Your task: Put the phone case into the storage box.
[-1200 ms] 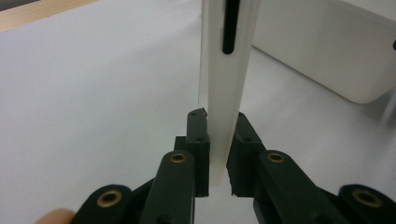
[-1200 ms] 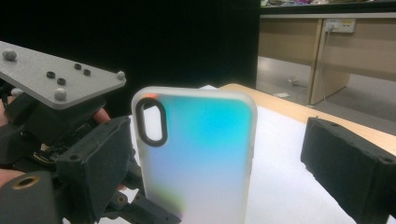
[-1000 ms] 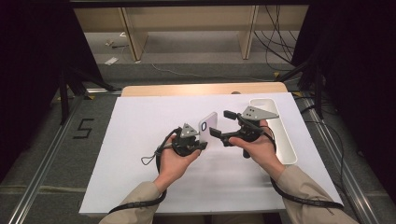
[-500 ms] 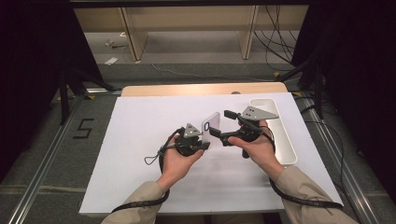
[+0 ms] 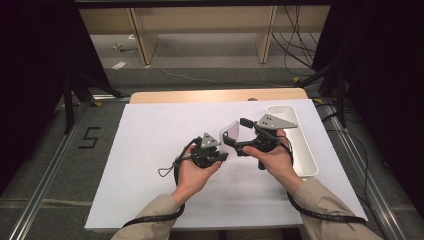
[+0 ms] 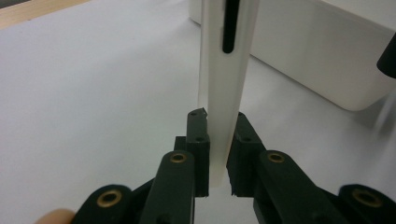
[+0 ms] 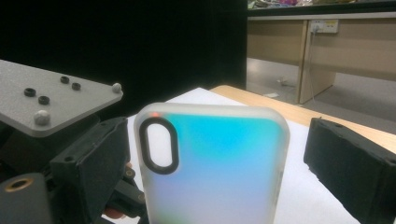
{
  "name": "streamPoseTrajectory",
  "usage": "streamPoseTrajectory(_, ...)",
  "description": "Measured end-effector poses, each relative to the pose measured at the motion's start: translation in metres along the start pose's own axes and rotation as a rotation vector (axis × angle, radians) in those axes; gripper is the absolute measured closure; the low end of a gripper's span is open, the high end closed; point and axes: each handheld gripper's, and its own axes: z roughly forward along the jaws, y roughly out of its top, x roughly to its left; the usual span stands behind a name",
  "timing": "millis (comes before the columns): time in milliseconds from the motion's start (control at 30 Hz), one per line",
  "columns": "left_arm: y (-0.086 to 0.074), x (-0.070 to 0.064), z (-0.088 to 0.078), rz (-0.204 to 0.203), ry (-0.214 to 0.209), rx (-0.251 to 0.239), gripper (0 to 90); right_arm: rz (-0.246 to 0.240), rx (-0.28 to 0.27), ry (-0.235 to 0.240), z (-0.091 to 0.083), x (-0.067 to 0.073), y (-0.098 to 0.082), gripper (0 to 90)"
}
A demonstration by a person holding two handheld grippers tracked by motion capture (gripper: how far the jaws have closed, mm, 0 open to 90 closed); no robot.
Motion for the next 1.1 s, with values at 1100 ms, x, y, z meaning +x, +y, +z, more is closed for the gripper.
streamPoseTrajectory(1100, 0.0021, -0.0099, 0.0052, 0.011, -0.013, -0.008, 80.7, 0.004, 0.009, -0.027, 0.0019, 0.0021, -0.0053, 17.6)
